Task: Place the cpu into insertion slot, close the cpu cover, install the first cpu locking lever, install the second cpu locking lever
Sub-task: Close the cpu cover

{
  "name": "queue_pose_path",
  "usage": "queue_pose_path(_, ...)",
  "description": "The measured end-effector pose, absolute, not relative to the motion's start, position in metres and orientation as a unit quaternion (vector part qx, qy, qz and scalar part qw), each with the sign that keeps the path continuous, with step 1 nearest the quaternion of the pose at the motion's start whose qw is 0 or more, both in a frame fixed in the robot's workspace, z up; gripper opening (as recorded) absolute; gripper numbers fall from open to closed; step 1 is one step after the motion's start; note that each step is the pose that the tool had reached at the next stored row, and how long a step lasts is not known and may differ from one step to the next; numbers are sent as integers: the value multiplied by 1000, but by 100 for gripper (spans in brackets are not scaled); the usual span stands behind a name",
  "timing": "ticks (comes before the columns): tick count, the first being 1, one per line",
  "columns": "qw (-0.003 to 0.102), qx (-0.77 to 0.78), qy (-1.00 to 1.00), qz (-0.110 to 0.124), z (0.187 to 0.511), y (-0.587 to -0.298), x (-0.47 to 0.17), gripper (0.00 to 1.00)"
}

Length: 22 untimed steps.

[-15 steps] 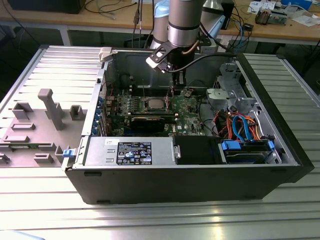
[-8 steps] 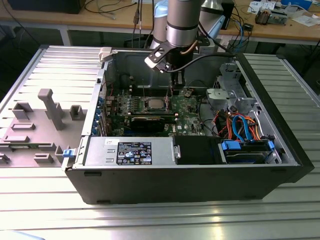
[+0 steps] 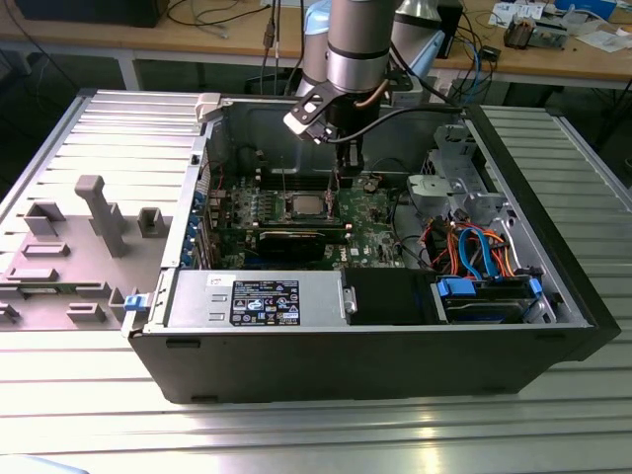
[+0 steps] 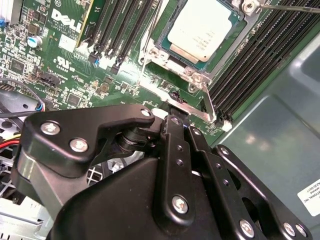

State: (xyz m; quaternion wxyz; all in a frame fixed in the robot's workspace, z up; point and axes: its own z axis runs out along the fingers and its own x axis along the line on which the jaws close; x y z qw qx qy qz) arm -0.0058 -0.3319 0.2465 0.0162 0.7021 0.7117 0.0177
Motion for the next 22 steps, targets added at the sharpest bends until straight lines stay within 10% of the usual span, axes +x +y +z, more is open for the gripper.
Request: queue_pose_path(22,16,702,712,18,246,-332,-16,11)
